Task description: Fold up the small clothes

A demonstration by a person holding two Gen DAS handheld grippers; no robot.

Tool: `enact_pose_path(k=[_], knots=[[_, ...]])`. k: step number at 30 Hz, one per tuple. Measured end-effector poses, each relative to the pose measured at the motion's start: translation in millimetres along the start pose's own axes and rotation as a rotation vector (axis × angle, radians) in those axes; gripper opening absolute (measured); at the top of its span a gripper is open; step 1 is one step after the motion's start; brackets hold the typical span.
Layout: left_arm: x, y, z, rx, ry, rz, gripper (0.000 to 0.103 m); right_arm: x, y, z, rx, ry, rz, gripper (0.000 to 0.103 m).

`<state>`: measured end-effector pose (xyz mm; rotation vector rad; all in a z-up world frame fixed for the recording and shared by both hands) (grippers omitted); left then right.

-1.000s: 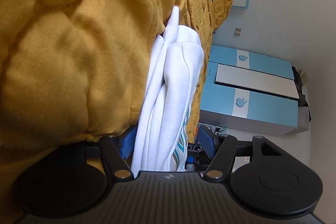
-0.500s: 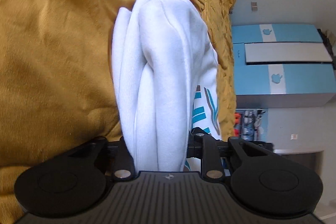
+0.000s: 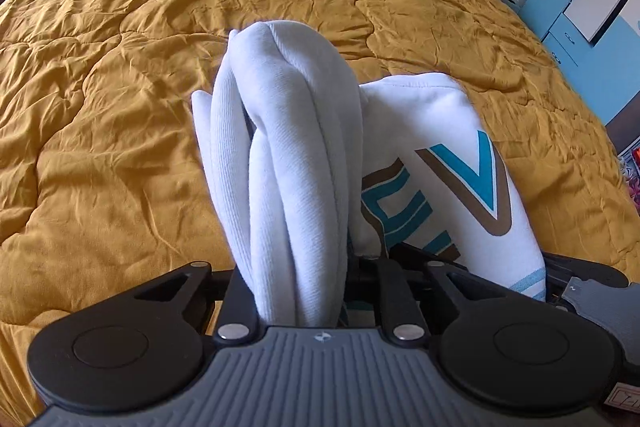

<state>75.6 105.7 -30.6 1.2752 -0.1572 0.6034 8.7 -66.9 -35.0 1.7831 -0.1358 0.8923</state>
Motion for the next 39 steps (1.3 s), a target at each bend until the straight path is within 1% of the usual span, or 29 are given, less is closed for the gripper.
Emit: enact_pose_path(k=[3, 5, 8, 11, 14, 16, 18, 20, 21, 24, 30, 33, 37, 39], knots=[[6, 4, 18, -0.029, -0.003, 0.014, 0.018, 5, 13, 14, -0.018, -0.006, 0.041, 0.015], [9, 5, 37, -0.05, -0.014, 0.023, 0.018, 11, 25, 23, -0.054, 0.014, 0.079, 0.015], [13, 7, 73, -0.061, -0.063, 0.045, 0.019, 16, 46, 48, -0.082, 0.009, 0.117, 0.015], [13, 5, 113, -0.075, -0.101, 0.053, 0.019, 16, 67, 83, -0.109, -0.016, 0.151, 0.015], [12, -2, 154, -0.097, -0.125, 0.039, 0.018, 12, 89, 118, -0.175, -0.006, 0.164, 0.015], [8, -10, 189, -0.137, -0.151, 0.011, 0.02, 9, 102, 140, -0.217, 0.015, 0.158, 0.015], [0, -17, 223, -0.156, -0.197, 0.006, 0.02, 7, 114, 161, -0.304, 0.105, 0.139, 0.015], [-9, -23, 255, -0.17, -0.213, 0.03, 0.019, 5, 123, 187, -0.361, 0.161, 0.119, 0.014], [-12, -27, 268, -0.186, -0.205, 0.028, 0.019, 4, 129, 201, -0.374, 0.167, 0.111, 0.014], [-16, -45, 300, -0.24, -0.153, -0.03, 0.019, -1, 144, 249, -0.4, 0.146, 0.081, 0.014], [-21, -80, 354, -0.296, -0.104, -0.099, 0.02, -13, 166, 338, -0.413, 0.103, 0.025, 0.015], [-22, -100, 369, -0.327, -0.04, -0.14, 0.02, -18, 171, 378, -0.396, 0.071, 0.016, 0.015], [-33, -120, 382, -0.379, -0.015, -0.16, 0.02, -34, 173, 417, -0.377, 0.067, 0.011, 0.015], [-38, -132, 383, -0.403, 0.018, -0.186, 0.02, -44, 168, 438, -0.365, 0.042, -0.004, 0.016]])
Point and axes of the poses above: each gripper's, at about its wrist camera, not at the fingertips, and y roughly against the way its jaws point, z to its right, x to its top, the point moved 3 cm from there along -y, roughly the way its jaws point, and after that the axes turned 11 degrees about y, right-handed, at the moved point
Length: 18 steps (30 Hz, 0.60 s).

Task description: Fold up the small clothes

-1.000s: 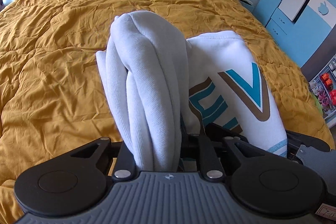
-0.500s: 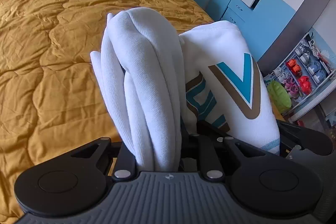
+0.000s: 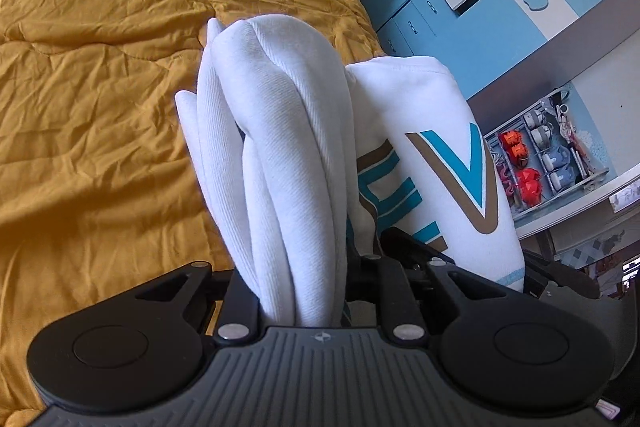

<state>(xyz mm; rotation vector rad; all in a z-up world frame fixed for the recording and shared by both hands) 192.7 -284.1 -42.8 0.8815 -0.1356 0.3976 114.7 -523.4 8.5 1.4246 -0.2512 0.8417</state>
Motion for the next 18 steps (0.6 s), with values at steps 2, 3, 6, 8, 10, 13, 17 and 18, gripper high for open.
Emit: enact_pose_path(k=[2, 3, 6, 8, 10, 13, 17, 18], knots=[[-4, -16, -9, -0.009, 0.046, -0.01, 0.02, -11, -14, 12, 0.009, -0.032, -0.019, 0.023], [-6, -22, -17, -0.004, 0.059, -0.007, 0.02, -18, -23, 15, 0.02, -0.054, -0.027, 0.027], [-6, -40, -51, -0.045, 0.101, -0.045, 0.028, -52, -61, 31, 0.058, -0.172, -0.062, 0.046], [-2, -48, -76, -0.124, 0.176, -0.112, 0.042, -73, -68, 47, 0.06, -0.287, -0.026, 0.075], [3, -56, -100, -0.263, 0.246, -0.193, 0.043, -94, -67, 56, 0.029, -0.34, 0.017, 0.08], [3, -60, -122, -0.381, 0.275, -0.237, 0.041, -114, -59, 62, 0.083, -0.406, 0.086, 0.08], [3, -44, -128, -0.407, 0.253, -0.216, 0.043, -122, -40, 61, 0.053, -0.423, 0.13, 0.081], [2, -38, -130, -0.426, 0.268, -0.211, 0.048, -123, -33, 62, 0.044, -0.447, 0.133, 0.081]])
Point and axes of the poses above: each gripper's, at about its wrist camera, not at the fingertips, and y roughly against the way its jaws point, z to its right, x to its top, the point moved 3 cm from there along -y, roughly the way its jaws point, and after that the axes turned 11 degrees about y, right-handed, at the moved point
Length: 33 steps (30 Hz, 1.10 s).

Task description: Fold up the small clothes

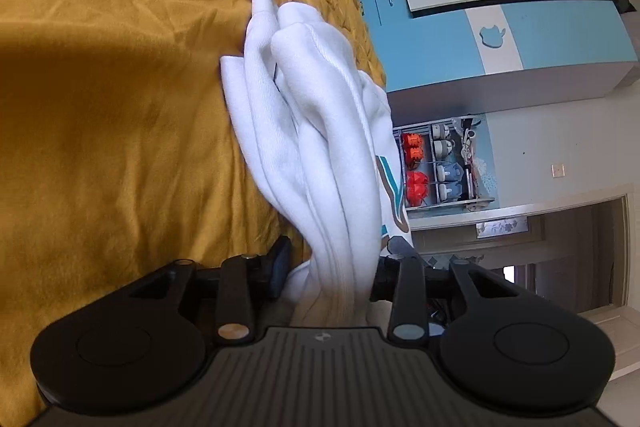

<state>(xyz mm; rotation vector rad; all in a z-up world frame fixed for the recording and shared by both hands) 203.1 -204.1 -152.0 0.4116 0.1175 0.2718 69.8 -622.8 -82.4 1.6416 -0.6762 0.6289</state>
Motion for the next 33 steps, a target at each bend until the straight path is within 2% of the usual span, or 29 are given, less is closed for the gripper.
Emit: enact_pose_path(k=[1, 2, 3, 5, 6, 7, 9, 11, 12, 13, 14, 15, 16, 17, 19, 21, 25, 27, 29, 31, 32, 33], knots=[[-4, 8, 1, -0.04, -0.009, -0.01, 0.058, -2, 7, 1, 0.0, -0.026, 0.007, 0.082], [-6, 14, 3, -0.059, -0.03, -0.027, 0.063, -4, 16, 2, 0.023, -0.066, 0.014, 0.082], [-8, 19, 4, -0.057, -0.052, -0.043, 0.071, -9, 22, 4, 0.069, -0.113, 0.008, 0.082], [-14, 27, 4, -0.043, -0.071, -0.063, 0.072, -26, 34, 9, 0.242, -0.246, -0.044, 0.082], [-16, 30, 2, -0.041, -0.069, -0.07, 0.075, -33, 39, 8, 0.278, -0.266, -0.049, 0.082], [-18, 32, 0, -0.045, -0.059, -0.082, 0.079, -41, 48, 5, 0.293, -0.267, -0.045, 0.082], [-21, 33, -1, -0.071, -0.049, -0.136, 0.081, -56, 61, 2, 0.314, -0.284, -0.042, 0.082], [-26, 27, 3, -0.083, -0.098, -0.199, 0.083, -68, 71, -1, 0.343, -0.335, -0.036, 0.082], [-30, 24, 5, -0.062, -0.125, -0.212, 0.083, -72, 74, -1, 0.345, -0.353, -0.021, 0.082], [-34, 22, 8, -0.031, -0.148, -0.208, 0.083, -76, 78, -2, 0.337, -0.381, 0.008, 0.077], [-35, 19, 10, -0.005, -0.16, -0.202, 0.083, -79, 80, 0, 0.315, -0.418, 0.029, 0.066], [-37, 17, 12, 0.016, -0.158, -0.195, 0.077, -83, 81, 1, 0.296, -0.45, 0.038, 0.061], [-37, 16, 12, 0.062, -0.145, -0.183, 0.058, -89, 82, 4, 0.283, -0.493, 0.053, 0.052], [-37, 16, 12, 0.101, -0.134, -0.176, 0.05, -93, 86, 6, 0.269, -0.529, 0.069, 0.044], [-37, 19, 10, 0.123, -0.1, -0.195, 0.029, -97, 94, 5, 0.265, -0.576, 0.093, 0.034], [-37, 25, 11, 0.112, -0.106, -0.212, 0.024, -91, 106, 2, 0.256, -0.561, 0.121, 0.028], [-37, 28, 7, 0.128, -0.079, -0.246, 0.021, -74, 124, -11, 0.206, -0.503, 0.103, 0.025], [-37, 27, 1, 0.134, -0.069, -0.258, 0.021, -71, 121, -9, 0.147, -0.55, 0.022, 0.025], [-35, 23, -2, 0.148, -0.088, -0.24, 0.03, -71, 117, -11, 0.086, -0.549, -0.054, 0.027], [-36, 30, -3, 0.145, -0.154, -0.209, 0.039, -67, 119, -20, 0.018, -0.474, -0.075, 0.035], [-37, 33, 0, 0.139, -0.181, -0.194, 0.041, -65, 122, -26, -0.046, -0.421, -0.083, 0.047], [-37, 37, 5, 0.142, -0.223, -0.176, 0.048, -64, 126, -31, -0.104, -0.383, -0.082, 0.052]])
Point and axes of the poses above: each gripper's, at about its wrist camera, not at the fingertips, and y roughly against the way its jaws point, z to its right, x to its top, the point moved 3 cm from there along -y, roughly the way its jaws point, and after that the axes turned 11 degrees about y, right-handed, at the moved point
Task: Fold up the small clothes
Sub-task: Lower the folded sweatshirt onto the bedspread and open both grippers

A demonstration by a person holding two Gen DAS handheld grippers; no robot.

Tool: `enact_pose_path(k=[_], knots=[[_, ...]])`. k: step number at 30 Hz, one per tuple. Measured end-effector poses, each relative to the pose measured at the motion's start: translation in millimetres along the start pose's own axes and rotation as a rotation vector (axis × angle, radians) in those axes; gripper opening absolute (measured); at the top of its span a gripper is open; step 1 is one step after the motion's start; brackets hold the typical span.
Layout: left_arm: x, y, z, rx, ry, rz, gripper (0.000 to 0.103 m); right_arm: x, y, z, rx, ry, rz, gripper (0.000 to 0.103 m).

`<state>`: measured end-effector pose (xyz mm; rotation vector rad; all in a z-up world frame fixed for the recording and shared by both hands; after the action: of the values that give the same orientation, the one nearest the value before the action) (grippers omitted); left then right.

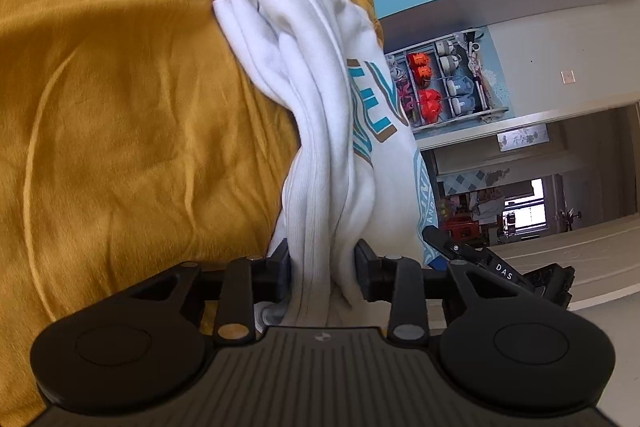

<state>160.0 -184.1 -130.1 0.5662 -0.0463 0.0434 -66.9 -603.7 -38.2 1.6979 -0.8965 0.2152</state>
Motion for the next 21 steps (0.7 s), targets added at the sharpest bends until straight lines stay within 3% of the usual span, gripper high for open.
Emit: enact_pose_path(k=[1, 2, 5, 8, 10, 12, 14, 16, 18, 21], knots=[[1, 3, 4, 0.015, -0.033, 0.015, 0.059, -1, 6, -4, -0.048, 0.025, 0.021, 0.06], [3, 10, 10, 0.05, -0.086, 0.049, 0.063, -2, 13, -7, -0.091, 0.047, 0.048, 0.061], [12, 38, 24, 0.119, -0.182, 0.198, 0.065, -8, 35, -14, -0.167, 0.103, 0.145, 0.061], [25, 65, 38, 0.1, -0.225, 0.365, 0.064, -11, 53, -25, -0.198, 0.166, 0.282, 0.061], [35, 69, 53, 0.097, -0.282, 0.417, 0.004, -14, 57, -35, -0.162, 0.194, 0.365, 0.061], [40, 59, 72, 0.107, -0.344, 0.452, 0.0, -15, 56, -51, -0.116, 0.205, 0.439, 0.061], [38, 49, 82, 0.099, -0.379, 0.481, 0.0, -18, 50, -64, -0.083, 0.212, 0.454, 0.061], [33, 31, 89, 0.118, -0.418, 0.454, 0.0, -21, 41, -75, -0.064, 0.22, 0.448, 0.059], [24, 10, 92, 0.194, -0.495, 0.444, 0.0, -24, 33, -86, -0.041, 0.221, 0.444, 0.052], [18, -21, 80, 0.304, -0.532, 0.391, 0.0, -28, 13, -101, -0.008, 0.235, 0.423, 0.03]])
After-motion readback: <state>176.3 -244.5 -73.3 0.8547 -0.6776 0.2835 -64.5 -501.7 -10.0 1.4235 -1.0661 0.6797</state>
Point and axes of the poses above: each gripper's, at about its wrist camera, not at the fingertips, and y roughly against the way its jaws point, z to its right, x to its top, the point moved 3 cm from there along -y, roughly the way its jaws point, and after that the axes turned 11 degrees about y, right-handed, at the moved point
